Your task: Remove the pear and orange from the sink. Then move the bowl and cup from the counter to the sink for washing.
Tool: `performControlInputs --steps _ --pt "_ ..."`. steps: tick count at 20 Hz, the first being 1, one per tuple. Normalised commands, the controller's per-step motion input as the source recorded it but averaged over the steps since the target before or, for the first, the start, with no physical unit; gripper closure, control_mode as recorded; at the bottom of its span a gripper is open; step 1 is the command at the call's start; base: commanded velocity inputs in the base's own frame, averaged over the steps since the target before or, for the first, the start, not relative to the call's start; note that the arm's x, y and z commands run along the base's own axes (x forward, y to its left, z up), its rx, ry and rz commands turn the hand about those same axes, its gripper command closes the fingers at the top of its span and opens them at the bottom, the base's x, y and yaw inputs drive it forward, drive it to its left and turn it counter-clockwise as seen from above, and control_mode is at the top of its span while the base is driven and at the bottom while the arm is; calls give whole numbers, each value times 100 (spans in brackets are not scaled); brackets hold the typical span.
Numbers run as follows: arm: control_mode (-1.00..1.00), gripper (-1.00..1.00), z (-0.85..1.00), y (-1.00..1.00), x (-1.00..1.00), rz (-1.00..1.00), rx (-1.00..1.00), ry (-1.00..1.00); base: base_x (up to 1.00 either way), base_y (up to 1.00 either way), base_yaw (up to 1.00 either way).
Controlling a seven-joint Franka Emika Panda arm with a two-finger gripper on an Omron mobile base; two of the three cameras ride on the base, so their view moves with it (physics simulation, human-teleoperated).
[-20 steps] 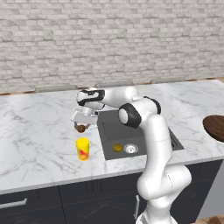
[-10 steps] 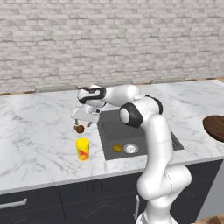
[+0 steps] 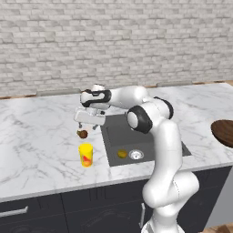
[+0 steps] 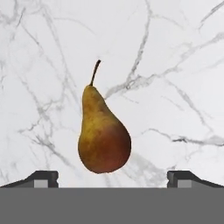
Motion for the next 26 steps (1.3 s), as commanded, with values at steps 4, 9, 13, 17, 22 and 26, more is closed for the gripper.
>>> performControlInputs --steps 4,9,13,17,22,26 --pt "-100 -100 20 -7 -16 -11 -12 0 0 0 0" --pt "-100 -100 17 -9 -12 -13 -8 0 0 0 0" --pt "-100 -100 18 -10 -12 -13 -5 0 0 0 0" --pt "-100 -100 17 0 -5 -11 -7 1 0 0 0" --pt "-100 -100 18 -2 -6 -10 -7 0 0 0 0" --pt "-100 -100 20 -6 -7 -9 -7 0 0 0 0"
